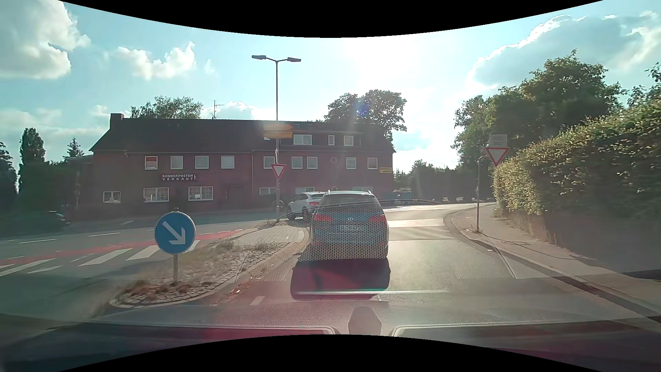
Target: Follow the waypoints while adhering to traffic rules and regulations
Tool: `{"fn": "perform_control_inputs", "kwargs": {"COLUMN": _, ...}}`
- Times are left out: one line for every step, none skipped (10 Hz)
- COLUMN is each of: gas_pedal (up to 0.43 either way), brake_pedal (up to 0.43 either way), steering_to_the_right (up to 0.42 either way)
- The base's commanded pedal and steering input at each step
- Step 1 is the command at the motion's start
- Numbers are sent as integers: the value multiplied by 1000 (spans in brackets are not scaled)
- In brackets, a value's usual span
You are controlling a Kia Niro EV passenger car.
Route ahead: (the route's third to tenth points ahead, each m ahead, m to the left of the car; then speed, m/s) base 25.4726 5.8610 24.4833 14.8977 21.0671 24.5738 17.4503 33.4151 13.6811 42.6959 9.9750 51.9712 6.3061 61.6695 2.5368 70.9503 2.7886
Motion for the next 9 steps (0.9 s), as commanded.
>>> {"fn": "perform_control_inputs", "kwargs": {"gas_pedal": 0, "brake_pedal": 67, "steering_to_the_right": 4}}
{"fn": "perform_control_inputs", "kwargs": {"gas_pedal": 0, "brake_pedal": 98, "steering_to_the_right": 4}}
{"fn": "perform_control_inputs", "kwargs": {"gas_pedal": 0, "brake_pedal": 110, "steering_to_the_right": 3}}
{"fn": "perform_control_inputs", "kwargs": {"gas_pedal": 0, "brake_pedal": 128, "steering_to_the_right": 1}}
{"fn": "perform_control_inputs", "kwargs": {"gas_pedal": 0, "brake_pedal": 134, "steering_to_the_right": 0}}
{"fn": "perform_control_inputs", "kwargs": {"gas_pedal": 0, "brake_pedal": 146, "steering_to_the_right": 1}}
{"fn": "perform_control_inputs", "kwargs": {"gas_pedal": 0, "brake_pedal": 159, "steering_to_the_right": 1}}
{"fn": "perform_control_inputs", "kwargs": {"gas_pedal": 0, "brake_pedal": 159, "steering_to_the_right": 1}}
{"fn": "perform_control_inputs", "kwargs": {"gas_pedal": 0, "brake_pedal": 165, "steering_to_the_right": 1}}
